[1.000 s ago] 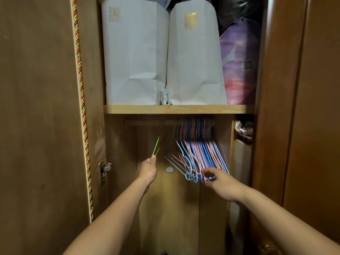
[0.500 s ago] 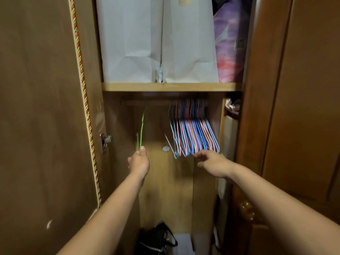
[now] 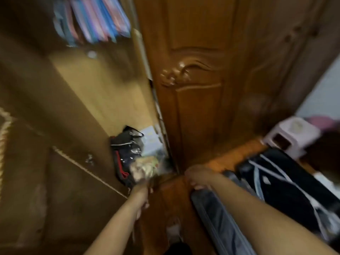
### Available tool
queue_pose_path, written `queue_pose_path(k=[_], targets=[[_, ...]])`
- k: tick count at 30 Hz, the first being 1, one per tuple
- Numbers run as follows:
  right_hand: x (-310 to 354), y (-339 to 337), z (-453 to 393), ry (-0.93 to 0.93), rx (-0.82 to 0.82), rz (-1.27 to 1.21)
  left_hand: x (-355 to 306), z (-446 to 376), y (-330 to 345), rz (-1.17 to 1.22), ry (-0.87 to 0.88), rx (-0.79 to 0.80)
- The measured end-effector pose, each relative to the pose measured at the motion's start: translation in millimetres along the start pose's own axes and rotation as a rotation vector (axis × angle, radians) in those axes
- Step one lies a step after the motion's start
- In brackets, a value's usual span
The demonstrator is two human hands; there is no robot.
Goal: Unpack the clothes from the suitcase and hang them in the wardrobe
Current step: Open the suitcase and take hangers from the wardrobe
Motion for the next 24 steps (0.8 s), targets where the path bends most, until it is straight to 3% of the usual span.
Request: queue_pose_path(k=[4, 8, 10, 15, 18, 24], targets=[[-155.9, -14.1, 33.8, 0.326, -0.093, -0.456, 26.7, 41.0, 100.0, -0.414, 0.016, 0.343], [-246.7, -56.8, 82.1, 0.372, -0.348, -0.908, 4.9, 91.3, 201.2, -0.712, 0.282, 0.695], [-271.1, -83.4, 104.7, 0.32, -0.471, -1.101, -4.9, 124.2, 241.9, -0.883, 0.451, 0.781], [-317.6, -140.1, 144.4, 0.207, -0.772, -1.449, 15.4, 171.4, 311.6, -1.388, 0.966, 0.895], [-339.4, -149.6, 145.6, 0.267, -0.889, -1.463, 30.8, 173.9, 321.8, -1.494, 1.332, 0.787], [-376.6, -116.2, 93.7, 0.604, -0.843, -1.23, 23.8, 103.5, 360.5, -1.429, 1.562, 0.629]])
Point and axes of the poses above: each hand's wrist, its own z-axis away from the middle knuckle, its own y-axis out of the palm, x = y × z, the point moved 3 cm from there along -z, towards the middle knuckle, and after that the axes turned 4 degrees about -z, right-handed, at the moved point
